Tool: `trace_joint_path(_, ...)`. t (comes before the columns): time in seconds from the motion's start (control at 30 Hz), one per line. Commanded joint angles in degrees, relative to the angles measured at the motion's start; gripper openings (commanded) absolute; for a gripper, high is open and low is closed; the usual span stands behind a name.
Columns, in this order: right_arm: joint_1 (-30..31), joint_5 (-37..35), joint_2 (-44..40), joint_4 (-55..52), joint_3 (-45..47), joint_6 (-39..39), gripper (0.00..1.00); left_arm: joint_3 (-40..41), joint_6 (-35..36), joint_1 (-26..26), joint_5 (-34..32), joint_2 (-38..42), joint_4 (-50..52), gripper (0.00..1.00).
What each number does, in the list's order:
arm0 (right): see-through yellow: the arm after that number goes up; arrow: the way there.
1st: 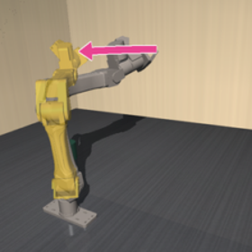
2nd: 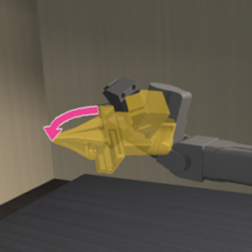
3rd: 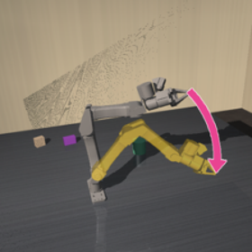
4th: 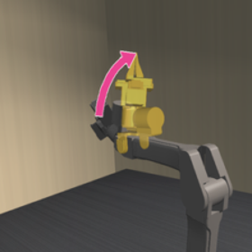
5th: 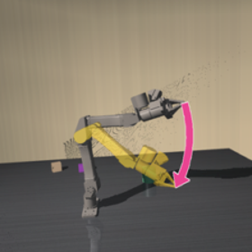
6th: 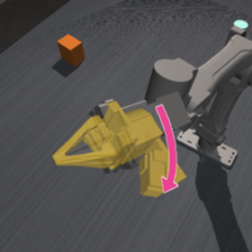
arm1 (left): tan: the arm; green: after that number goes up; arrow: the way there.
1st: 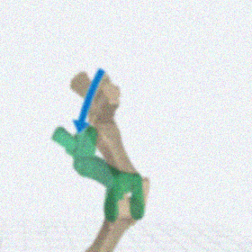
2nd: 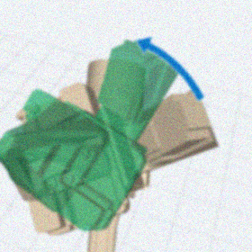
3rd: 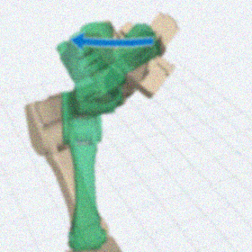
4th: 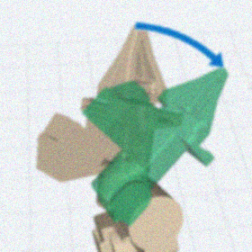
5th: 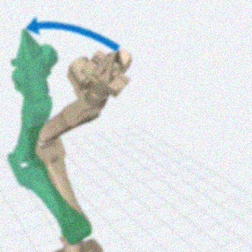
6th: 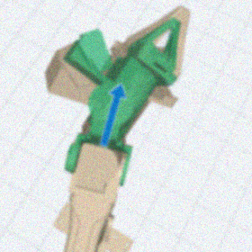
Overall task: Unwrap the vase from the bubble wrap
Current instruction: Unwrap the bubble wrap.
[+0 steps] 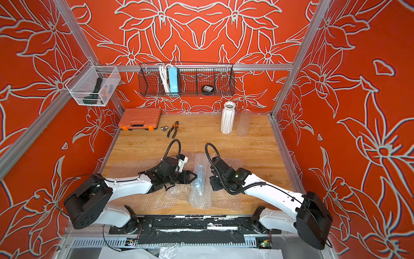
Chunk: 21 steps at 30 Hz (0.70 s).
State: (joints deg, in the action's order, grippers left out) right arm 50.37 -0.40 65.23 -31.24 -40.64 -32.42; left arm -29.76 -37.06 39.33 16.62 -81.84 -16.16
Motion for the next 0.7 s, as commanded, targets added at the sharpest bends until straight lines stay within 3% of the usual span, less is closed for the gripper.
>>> trace_joint_path(0.0, -1.53, -0.98, -2.01, 1.28, 1.92, -2.24, 0.63, 1.54, 1.65, -0.31, -1.99, -0.49, 7.12, 0.57)
trace_joint_path(0.23, -5.41, 9.1, 0.08, 8.19, 3.29, -1.6, 0.64, 1.63, 1.69, -0.31, -2.03, -0.16, 7.2, 0.57)
trace_joint_path(0.53, -7.28, 7.51, 3.85, 9.46, 3.74, -3.35, 0.61, 1.81, 1.64, -0.31, -2.2, 0.67, 7.64, 0.57)
trace_joint_path(0.67, -8.54, 10.01, 5.43, 12.64, 5.68, -3.92, 0.53, 1.81, 1.71, -0.31, -2.2, 0.93, 7.73, 0.57)
